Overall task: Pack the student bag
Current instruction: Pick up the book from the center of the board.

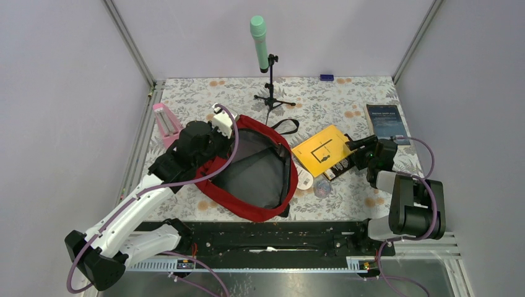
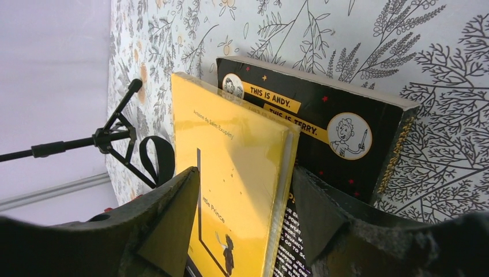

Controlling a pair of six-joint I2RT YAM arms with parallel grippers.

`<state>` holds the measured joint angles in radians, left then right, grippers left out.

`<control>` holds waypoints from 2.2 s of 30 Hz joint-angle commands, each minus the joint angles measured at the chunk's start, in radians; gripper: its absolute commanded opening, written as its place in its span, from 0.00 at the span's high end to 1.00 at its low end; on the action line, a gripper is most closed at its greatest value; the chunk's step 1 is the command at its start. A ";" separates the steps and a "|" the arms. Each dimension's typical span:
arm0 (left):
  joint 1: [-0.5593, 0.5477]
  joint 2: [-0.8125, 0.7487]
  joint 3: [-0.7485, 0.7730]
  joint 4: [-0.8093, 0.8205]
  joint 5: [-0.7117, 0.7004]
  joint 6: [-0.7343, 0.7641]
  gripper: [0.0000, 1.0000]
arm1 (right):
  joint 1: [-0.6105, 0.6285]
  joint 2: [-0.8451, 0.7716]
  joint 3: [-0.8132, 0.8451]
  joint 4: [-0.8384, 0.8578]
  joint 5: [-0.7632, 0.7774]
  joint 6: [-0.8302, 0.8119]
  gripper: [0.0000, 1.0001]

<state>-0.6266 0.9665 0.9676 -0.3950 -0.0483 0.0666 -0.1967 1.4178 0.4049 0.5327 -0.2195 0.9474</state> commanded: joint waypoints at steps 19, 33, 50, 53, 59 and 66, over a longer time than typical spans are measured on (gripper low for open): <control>0.004 -0.018 0.011 0.059 0.007 -0.004 1.00 | -0.004 0.103 -0.040 0.196 -0.009 0.059 0.68; 0.004 -0.015 0.011 0.062 0.017 -0.002 1.00 | -0.001 -0.038 -0.045 0.218 -0.067 -0.082 1.00; 0.004 -0.018 0.009 0.067 0.034 -0.008 1.00 | -0.001 -0.528 0.058 -0.250 0.043 -0.345 1.00; 0.004 -0.018 0.009 0.068 0.040 -0.010 1.00 | -0.001 -0.595 0.089 -0.323 0.067 -0.396 1.00; 0.005 -0.017 0.008 0.068 0.044 -0.013 1.00 | -0.001 -0.660 0.159 -0.430 0.080 -0.452 1.00; 0.004 -0.021 0.006 0.070 0.044 -0.016 1.00 | -0.001 -0.620 0.327 -0.616 0.067 -0.549 1.00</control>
<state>-0.6266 0.9661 0.9676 -0.3946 -0.0219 0.0612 -0.1982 0.7853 0.5842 -0.0242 -0.1658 0.4793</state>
